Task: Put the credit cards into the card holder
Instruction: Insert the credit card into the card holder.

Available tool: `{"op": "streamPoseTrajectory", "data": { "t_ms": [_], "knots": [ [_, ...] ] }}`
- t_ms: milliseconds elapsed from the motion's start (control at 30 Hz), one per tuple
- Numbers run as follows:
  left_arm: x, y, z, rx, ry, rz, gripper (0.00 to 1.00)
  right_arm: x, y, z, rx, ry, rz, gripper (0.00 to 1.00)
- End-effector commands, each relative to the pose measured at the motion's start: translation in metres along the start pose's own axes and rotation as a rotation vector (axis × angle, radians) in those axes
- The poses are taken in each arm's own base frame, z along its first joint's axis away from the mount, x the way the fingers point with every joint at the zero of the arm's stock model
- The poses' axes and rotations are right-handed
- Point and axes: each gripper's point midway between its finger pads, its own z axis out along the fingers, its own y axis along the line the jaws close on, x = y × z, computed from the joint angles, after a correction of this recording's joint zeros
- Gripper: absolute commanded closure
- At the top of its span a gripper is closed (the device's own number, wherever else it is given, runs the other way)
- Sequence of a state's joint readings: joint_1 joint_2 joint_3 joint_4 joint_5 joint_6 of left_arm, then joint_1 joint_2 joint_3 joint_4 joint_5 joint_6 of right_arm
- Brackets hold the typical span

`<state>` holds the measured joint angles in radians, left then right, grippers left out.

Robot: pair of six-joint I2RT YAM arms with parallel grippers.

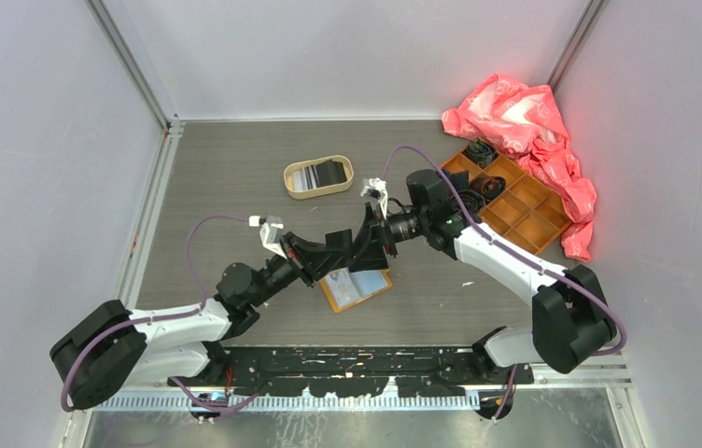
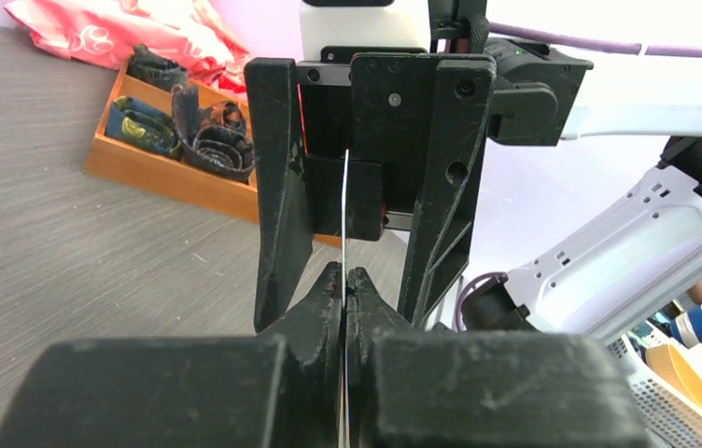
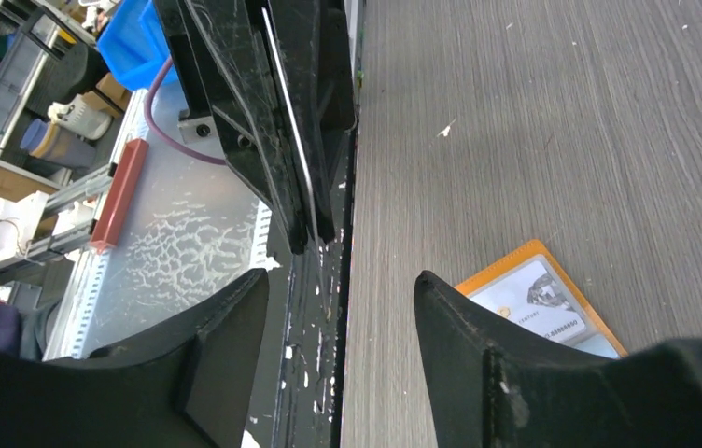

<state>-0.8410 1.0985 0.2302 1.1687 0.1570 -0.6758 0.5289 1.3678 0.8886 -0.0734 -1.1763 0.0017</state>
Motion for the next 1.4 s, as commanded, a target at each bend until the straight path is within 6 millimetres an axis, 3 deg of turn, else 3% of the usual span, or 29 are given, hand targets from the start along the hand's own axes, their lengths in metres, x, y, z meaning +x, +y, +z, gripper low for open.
{"op": "streamPoseTrajectory", "data": {
  "t_ms": [0,100,300,367,567,833,967,1133,1367],
  "knots": [
    [-0.034,-0.015,0.005,0.049,-0.163,0.029,1.00,-0.027,0.015,0.001,-0.028,-0.068,-0.089,0.39],
    [-0.035,-0.017,0.007,0.061,-0.166,0.020,1.00,-0.030,0.021,0.003,-0.050,-0.073,-0.077,0.54],
    [-0.036,-0.019,0.007,0.069,-0.174,0.010,0.99,-0.034,0.031,0.004,-0.085,-0.069,-0.072,0.98],
    [-0.037,-0.020,0.005,0.069,-0.180,0.007,0.92,-0.035,0.032,0.004,-0.084,-0.066,-0.074,0.99],
    [-0.044,-0.016,-0.018,0.031,-0.199,0.004,0.49,-0.018,0.032,0.000,-0.085,0.021,-0.092,0.99],
    [-0.028,-0.009,-0.040,-0.114,0.144,0.063,0.25,-0.009,0.039,-0.001,-0.139,0.050,-0.114,0.99],
    [-0.023,-0.010,-0.046,-0.105,0.216,0.034,0.24,-0.008,0.041,-0.002,-0.150,0.052,-0.122,0.99],
    [-0.018,-0.012,-0.036,-0.058,0.247,-0.027,0.26,-0.005,0.040,0.000,-0.150,0.059,-0.123,0.99],
    [-0.021,-0.026,-0.019,0.037,0.238,-0.073,0.39,0.001,0.037,0.004,-0.145,0.076,-0.114,0.99]
  ]
}}
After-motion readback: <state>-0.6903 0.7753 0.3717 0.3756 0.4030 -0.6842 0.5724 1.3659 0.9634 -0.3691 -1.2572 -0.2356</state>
